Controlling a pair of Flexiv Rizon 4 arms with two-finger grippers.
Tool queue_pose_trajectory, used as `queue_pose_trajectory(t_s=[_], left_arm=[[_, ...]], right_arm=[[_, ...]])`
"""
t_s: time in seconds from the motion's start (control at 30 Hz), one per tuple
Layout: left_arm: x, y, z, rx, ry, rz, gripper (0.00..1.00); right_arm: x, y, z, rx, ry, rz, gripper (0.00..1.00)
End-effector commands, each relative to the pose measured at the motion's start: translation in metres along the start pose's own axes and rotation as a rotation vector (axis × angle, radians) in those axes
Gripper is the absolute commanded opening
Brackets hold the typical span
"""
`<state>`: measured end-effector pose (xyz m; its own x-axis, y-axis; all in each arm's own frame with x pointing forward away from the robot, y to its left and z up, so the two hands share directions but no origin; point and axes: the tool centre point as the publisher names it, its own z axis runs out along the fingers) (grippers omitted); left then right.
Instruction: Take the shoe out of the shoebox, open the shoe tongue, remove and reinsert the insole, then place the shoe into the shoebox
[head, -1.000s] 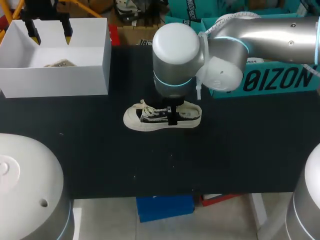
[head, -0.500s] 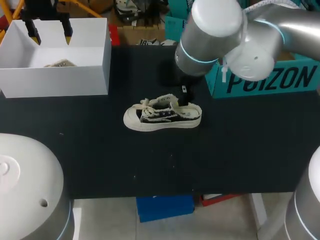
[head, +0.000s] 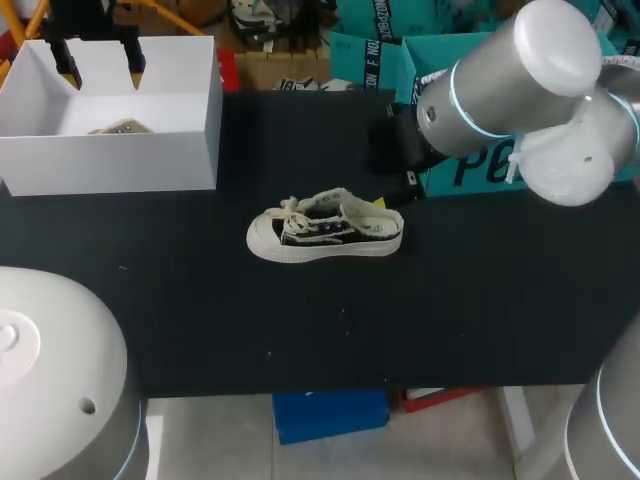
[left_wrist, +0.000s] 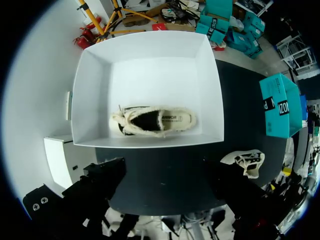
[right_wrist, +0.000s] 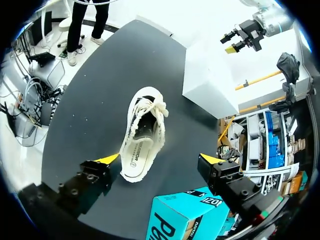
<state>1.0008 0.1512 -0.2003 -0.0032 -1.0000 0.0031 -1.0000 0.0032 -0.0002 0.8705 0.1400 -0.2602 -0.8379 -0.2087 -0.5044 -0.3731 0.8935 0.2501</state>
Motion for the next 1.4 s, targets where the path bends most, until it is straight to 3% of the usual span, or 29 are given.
queue_pose_trajectory(t_s=[0.03, 0.33, 0.47, 0.57, 0.67, 0.97, 1.4], left_arm=[[0.001, 0.0, 0.0, -0.001, -0.002, -0.002, 1.0], [0.001, 0.0, 0.0, -0.001, -0.002, -0.002, 1.0], [0.001, 0.0, 0.0, -0.001, -0.002, -0.002, 1.0], [0.001, 0.0, 0.0, -0.001, -0.002, -0.002, 1.0], [0.001, 0.0, 0.0, -0.001, -0.002, -0.002, 1.0], [0.001, 0.0, 0.0, -0.001, -0.002, -0.002, 1.0], [0.001, 0.0, 0.0, -0.001, -0.002, -0.002, 1.0]], right_arm=[[0.001, -0.003, 0.001, -0.048, -0.002, -0.001, 1.0], [0.001, -0.003, 0.001, -0.048, -0.002, -0.001, 1.0], [0.014, -0.014, 0.022, -0.161, -0.025, 0.113, 1.0], [0.025, -0.005, 0.018, -0.263, -0.024, 0.24, 1.0], [0.035, 0.0, 0.01, -0.304, -0.022, 0.275, 1.0], [0.061, -0.006, 0.007, -0.411, -0.022, 0.362, 1.0], [0.077, -0.029, 0.056, -0.53, 0.006, 0.485, 1.0]])
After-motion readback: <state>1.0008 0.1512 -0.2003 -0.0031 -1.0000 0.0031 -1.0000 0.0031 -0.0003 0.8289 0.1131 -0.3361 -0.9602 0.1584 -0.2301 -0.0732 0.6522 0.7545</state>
